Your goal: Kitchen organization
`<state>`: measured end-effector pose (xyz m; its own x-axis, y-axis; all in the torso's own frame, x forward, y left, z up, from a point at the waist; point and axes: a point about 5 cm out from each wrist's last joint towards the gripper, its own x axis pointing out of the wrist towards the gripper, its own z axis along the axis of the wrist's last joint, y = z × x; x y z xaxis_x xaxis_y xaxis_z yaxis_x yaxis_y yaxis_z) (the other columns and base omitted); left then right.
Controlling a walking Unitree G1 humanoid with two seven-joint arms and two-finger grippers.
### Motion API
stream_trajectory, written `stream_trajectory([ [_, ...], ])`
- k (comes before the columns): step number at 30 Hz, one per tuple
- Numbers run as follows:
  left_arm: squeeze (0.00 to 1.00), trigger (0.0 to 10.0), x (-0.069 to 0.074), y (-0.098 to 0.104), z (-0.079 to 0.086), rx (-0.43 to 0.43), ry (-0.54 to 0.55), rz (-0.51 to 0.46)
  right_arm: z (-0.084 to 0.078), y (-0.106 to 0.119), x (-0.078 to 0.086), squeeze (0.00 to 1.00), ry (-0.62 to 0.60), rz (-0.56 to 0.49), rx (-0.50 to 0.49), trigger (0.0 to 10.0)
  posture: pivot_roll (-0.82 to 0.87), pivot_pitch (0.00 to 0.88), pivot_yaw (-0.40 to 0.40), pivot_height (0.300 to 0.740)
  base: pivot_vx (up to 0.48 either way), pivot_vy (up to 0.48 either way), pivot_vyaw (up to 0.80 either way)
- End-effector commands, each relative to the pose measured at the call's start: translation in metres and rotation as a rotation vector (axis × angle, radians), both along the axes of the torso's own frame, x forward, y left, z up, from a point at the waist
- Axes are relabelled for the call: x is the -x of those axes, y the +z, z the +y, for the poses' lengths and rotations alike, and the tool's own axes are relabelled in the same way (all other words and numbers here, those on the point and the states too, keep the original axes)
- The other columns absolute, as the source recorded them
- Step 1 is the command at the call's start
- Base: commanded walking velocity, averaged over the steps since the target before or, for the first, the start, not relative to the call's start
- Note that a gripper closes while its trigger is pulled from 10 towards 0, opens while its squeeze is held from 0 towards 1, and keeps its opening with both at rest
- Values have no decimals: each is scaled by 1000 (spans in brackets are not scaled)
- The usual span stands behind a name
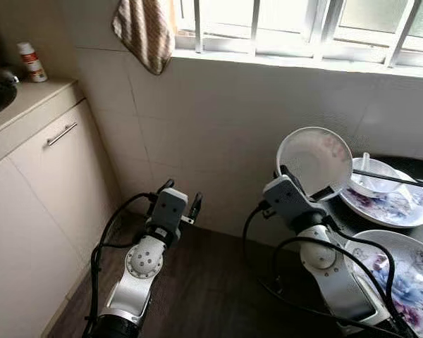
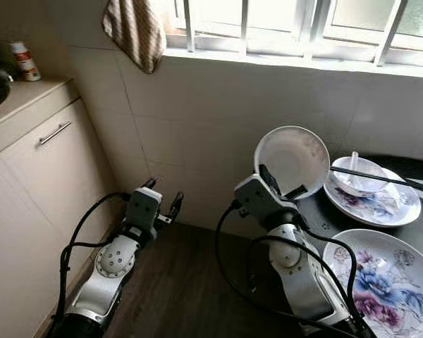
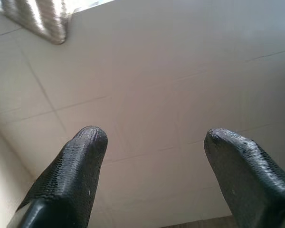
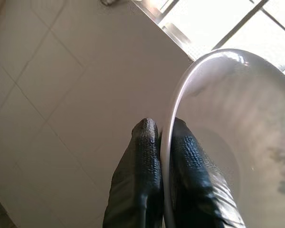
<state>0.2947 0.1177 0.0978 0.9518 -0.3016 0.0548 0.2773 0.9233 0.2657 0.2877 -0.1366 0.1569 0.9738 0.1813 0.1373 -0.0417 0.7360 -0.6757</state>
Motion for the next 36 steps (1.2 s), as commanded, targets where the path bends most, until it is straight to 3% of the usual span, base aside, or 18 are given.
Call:
stream_trajectory([
  [1, 0, 10000, -2, 5, 1, 5, -1, -19, 6, 1, 2, 0, 40, -19, 14, 0, 29, 0, 4, 740, 0, 472, 800],
  [20, 0, 10000, -2, 25, 9, 49, 35, -141, 4, -10, 1, 0, 71, 16, -45, 0, 39, 0, -4, 740, 0, 45, 800],
  [27, 0, 10000, -2, 32, 8, 66, 38, -172, 4, -3, 0, 0, 76, -35, -59, 0, 37, 0, -3, 740, 0, 0, 800],
  [36, 0, 10000, -7, 57, 15, 129, 99, -262, 3, 21, 0, 0, 65, -191, -125, 0, 43, 0, -6, 740, 324, 0, 800],
])
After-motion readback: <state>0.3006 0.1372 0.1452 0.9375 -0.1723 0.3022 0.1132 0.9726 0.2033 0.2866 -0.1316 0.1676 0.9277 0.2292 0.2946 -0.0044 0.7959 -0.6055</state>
